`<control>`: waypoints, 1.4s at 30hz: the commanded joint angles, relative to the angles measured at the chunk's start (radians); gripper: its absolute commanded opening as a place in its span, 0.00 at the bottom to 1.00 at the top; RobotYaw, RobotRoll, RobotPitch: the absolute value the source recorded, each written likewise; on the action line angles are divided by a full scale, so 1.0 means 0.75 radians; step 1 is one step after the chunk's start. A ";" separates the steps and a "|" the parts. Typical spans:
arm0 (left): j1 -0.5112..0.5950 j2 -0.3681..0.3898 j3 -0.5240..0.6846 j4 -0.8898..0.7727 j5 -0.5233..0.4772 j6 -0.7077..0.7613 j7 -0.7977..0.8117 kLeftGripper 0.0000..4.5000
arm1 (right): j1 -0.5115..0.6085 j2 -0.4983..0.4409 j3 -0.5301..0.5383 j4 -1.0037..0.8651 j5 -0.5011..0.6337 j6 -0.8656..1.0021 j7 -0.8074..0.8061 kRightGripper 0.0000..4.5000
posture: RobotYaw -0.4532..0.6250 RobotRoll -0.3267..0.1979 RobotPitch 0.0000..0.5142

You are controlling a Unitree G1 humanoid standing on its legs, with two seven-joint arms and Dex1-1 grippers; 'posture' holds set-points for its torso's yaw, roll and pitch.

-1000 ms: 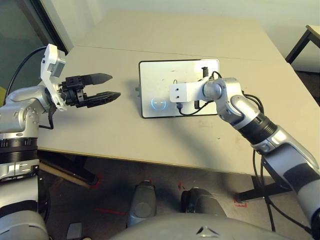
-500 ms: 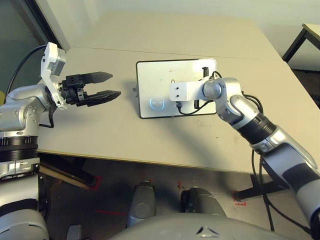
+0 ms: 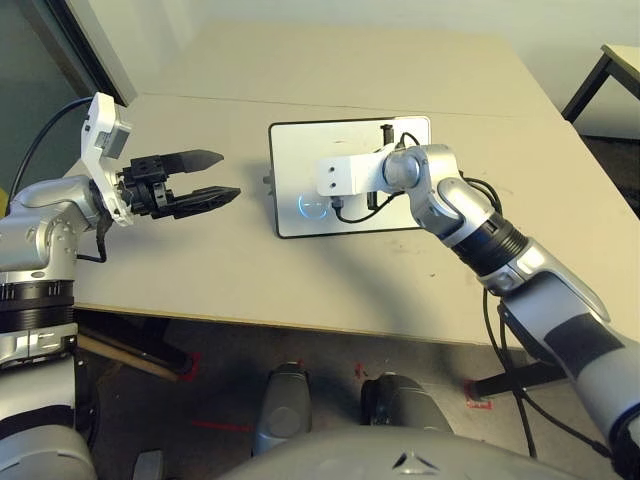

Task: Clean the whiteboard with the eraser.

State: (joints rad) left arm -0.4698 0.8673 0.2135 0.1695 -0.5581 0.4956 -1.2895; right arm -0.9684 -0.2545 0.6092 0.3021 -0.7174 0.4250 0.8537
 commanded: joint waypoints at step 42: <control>-0.055 0.000 -0.023 0.055 0.009 -0.018 -0.019 1.00 | 0.141 -0.159 -0.465 -0.379 0.396 0.536 0.192 0.02 | 0.76 0.62 0.05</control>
State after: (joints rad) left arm -0.5005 0.8654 0.2047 0.2091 -0.5566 0.4899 -1.2946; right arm -0.8510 -0.3669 0.3387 0.0540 -0.4710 0.7270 0.9859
